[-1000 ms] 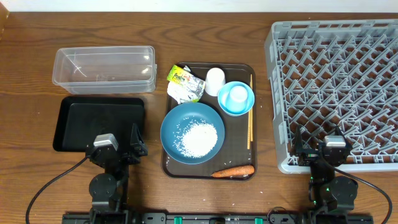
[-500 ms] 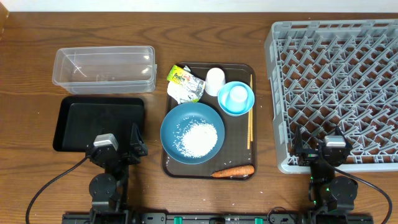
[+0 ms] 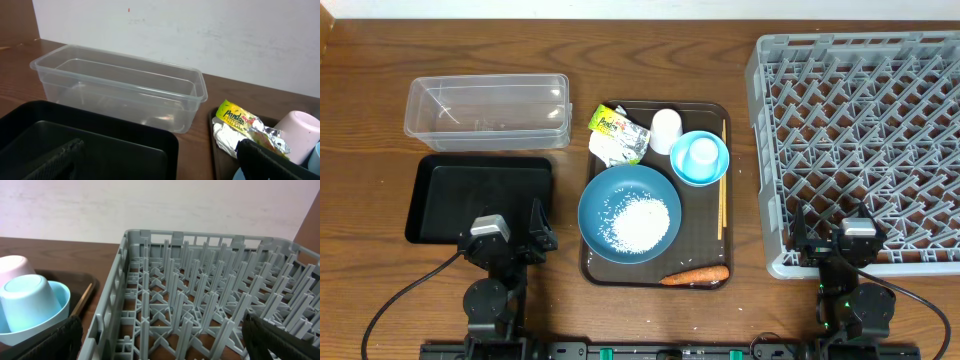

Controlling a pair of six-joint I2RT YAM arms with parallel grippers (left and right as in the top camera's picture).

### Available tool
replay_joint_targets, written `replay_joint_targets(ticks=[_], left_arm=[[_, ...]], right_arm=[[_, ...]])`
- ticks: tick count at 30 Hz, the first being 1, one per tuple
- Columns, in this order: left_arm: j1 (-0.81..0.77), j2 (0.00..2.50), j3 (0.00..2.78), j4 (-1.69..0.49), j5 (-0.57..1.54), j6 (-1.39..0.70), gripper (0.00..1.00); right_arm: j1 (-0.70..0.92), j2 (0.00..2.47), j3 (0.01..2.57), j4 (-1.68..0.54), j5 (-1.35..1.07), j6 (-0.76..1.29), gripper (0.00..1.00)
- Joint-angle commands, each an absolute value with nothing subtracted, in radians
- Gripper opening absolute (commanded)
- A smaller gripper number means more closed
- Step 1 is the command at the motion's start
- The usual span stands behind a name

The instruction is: Sort waste into correct bins and load items into the dishwasher rack

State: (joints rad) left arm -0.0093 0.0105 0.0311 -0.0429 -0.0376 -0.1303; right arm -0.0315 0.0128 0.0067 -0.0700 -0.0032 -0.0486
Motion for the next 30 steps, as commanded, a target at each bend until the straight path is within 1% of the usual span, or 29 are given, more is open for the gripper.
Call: replay_joint_targets(ticks=[1,19,22,23,25,27,30], left_arm=[[-0.005,0.004,0.004,-0.065,-0.064,-0.124,0.98],[-0.005,0.004,0.004,-0.065,-0.064,-0.124,0.98],[-0.005,0.004,0.004,-0.055,-0.041,-0.163,0.98],[-0.005,0.004,0.004,-0.05,0.018,-0.225,0.98],[-0.005,0.004,0.004,-0.053,0.216,-0.396,0.98],[-0.006,0.006,0.005,-0.039,0.485,-0.599,0.98],[-0.006,0.006,0.005,-0.041,0.684,-0.804,0.98]], right_arm=[[-0.014,0.007,0.005,-0.075,0.007,-0.061,0.99],[-0.014,0.007,0.005,-0.075,0.007,-0.061,0.99],[-0.014,0.007,0.005,-0.075,0.007,-0.061,0.99],[-0.014,0.007,0.005,-0.075,0.007,-0.061,0.99],[-0.014,0.007,0.005,-0.075,0.007,-0.061,0.99],[-0.014,0.007,0.005,-0.075,0.007,-0.061,0.99],[-0.014,0.007,0.005,-0.075,0.007,-0.061,0.99]])
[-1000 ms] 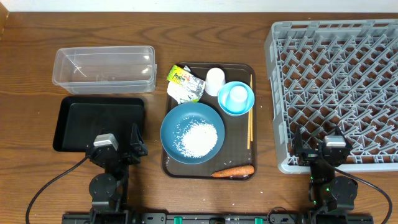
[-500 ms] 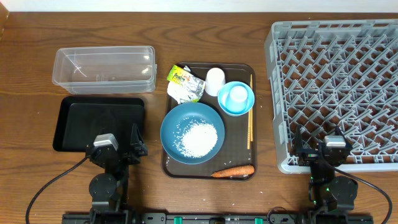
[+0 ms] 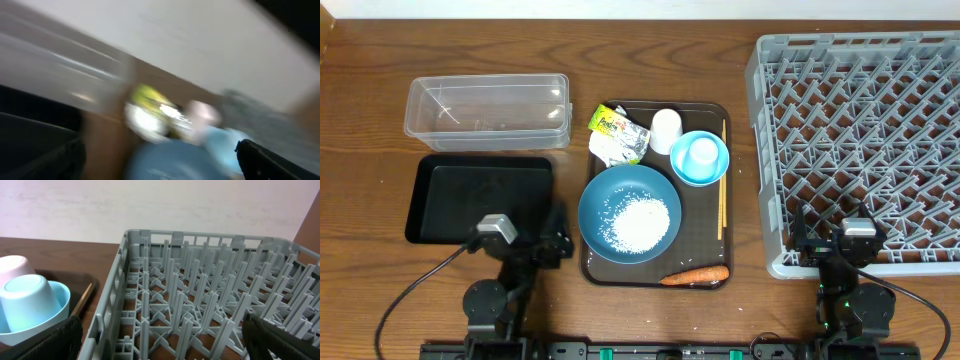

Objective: Sort waste into correct bins and load items into the dishwasher rack
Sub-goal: 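Move the left gripper toward the blue bowl of rice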

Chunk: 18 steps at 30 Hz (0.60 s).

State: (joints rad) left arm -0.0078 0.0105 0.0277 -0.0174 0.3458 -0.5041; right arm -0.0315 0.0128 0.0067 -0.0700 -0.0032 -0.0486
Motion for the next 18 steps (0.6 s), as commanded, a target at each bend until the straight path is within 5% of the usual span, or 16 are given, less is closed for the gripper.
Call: replay_joint_targets(ticks=[1,18], left_arm=[[-0.006,0.006,0.005,-0.044,0.72,-0.841,0.98],[-0.006,0.012,0.127,0.032,0.991,-0.989,0.98]], right_arm=[[-0.014,0.007,0.005,-0.075,0.007,-0.061,0.99],[-0.014,0.007,0.005,-0.075,0.007,-0.061,0.99]])
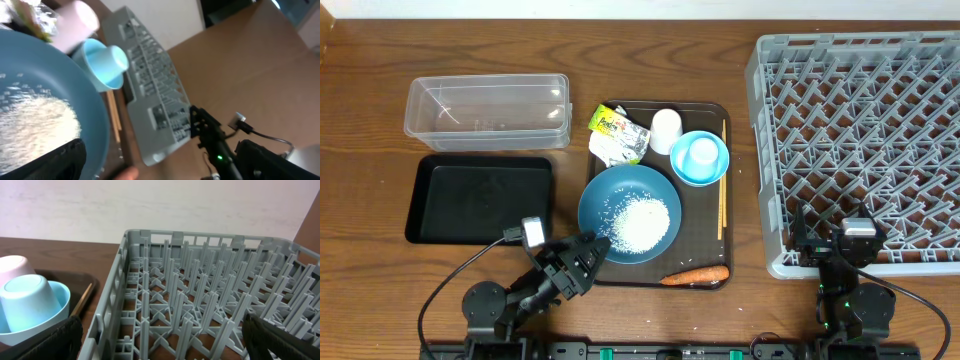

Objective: Sort waste into correct bins and load items into the dishwasher rack
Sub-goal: 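Move the left gripper toward the blue bowl of rice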

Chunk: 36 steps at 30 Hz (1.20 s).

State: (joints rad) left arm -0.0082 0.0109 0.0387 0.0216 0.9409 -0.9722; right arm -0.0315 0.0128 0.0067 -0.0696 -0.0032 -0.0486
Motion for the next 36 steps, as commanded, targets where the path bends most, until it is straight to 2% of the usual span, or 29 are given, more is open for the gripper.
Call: replay_joint_targets(ticks=[1,10,17,20,23,25,29,36], left_arm=[[-0.006,0.02,0.154,0.032,0.991,-0.989,0.98],[-0.006,0.278,0.427,-0.088,1.044,-0.907,0.98],[-0.006,0.529,0.646,-0.255,1.041,-0.705,0.98],[-0.006,0.598,0.748,-0.442,0.91,-0.566,0.98],[-0.006,0.649,0.852,-0.684,0.554,-0.45,0.98],[-0.006,0.675,0.915,-0.789,0.399,-0.416,0.98],[-0.006,0.703,1.031,-0.889,0.342,-0.332,0.98],[-0.008,0.727,1.171,-1.011,0.329,-0.325,0.98]], right_arm=[[-0.014,0.007,0.005,-0.075,0.007,-0.061,0.99],[-0.014,0.007,0.005,-0.075,0.007,-0.061,0.99],[-0.014,0.007,0.005,-0.075,0.007,-0.061,0.99],[-0.014,0.007,0.005,-0.075,0.007,-0.061,0.99],[-0.014,0.007,0.005,-0.075,0.007,-0.061,0.99],[-0.014,0.007,0.005,-0.075,0.007,-0.061,0.99],[-0.014,0.007,0.006,-0.075,0.007,-0.061,0.99],[-0.014,0.007,0.005,-0.075,0.007,-0.061,0.99]])
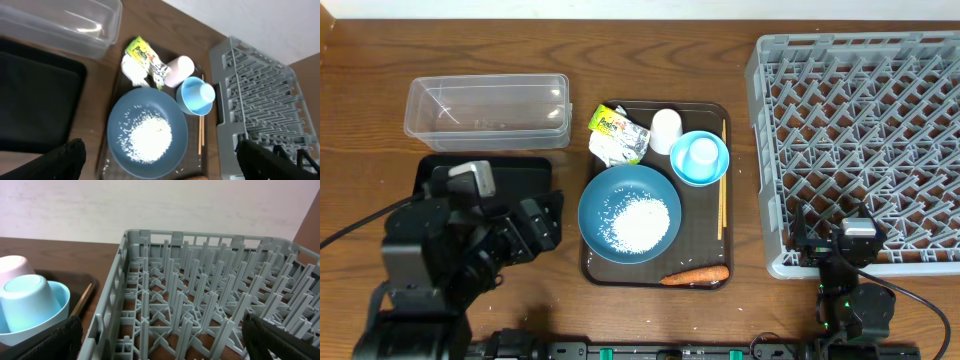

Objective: Sort waste into correct bins and load items into the dishwasher rack
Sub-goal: 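Move the left gripper toward the blue bowl of rice, then grasp the rim of the blue bowl with the left gripper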

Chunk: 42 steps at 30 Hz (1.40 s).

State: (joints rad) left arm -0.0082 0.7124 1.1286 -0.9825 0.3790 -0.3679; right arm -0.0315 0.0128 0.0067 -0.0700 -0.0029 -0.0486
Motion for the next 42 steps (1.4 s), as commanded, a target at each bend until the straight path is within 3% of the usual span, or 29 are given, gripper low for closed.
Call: replay_joint_targets(ticks=[1,13,17,23,30,36,39,42], left_arm=[[-0.014,0.734,1.18,-1.03,0.329,-0.321,0.98],[-0.349,1.007,1.409,-1.23,0.237,-0.274,0.98],[-0.477,1.06,1.423,-1.206,0.253,-0.274,0.98],[-0.594,1.122,1.423,-1.097,0.461,-0.289,0.98],[-0.676,1.256,1.423,-1.037,0.443,-0.312,0.98],[-0.785,1.423,1.423,-1.037,0.194,-0.324,0.98],[-0.817,1.497,1.423,-1.042,-0.049,-0.493,0.98],[-0.82,1.554,1.423,-1.015,-0.102,-0.544,0.98]], right_arm=[[-0.014,0.007,0.005,-0.075,0.007,-0.061,0.99],[-0.014,0.007,0.005,-0.075,0.007,-0.061,0.99],[-0.014,0.007,0.005,-0.075,0.007,-0.061,0.99],[-0.014,0.007,0.005,-0.075,0.007,-0.061,0.99],[-0.014,0.007,0.005,-0.075,0.007,-0.061,0.99],[-0.014,0.007,0.005,-0.075,0.007,-0.061,0.99],[-0.014,0.007,0.005,-0.075,0.007,-0.061,0.99],[-0.014,0.007,0.005,-0.075,0.007,-0.061,0.99]])
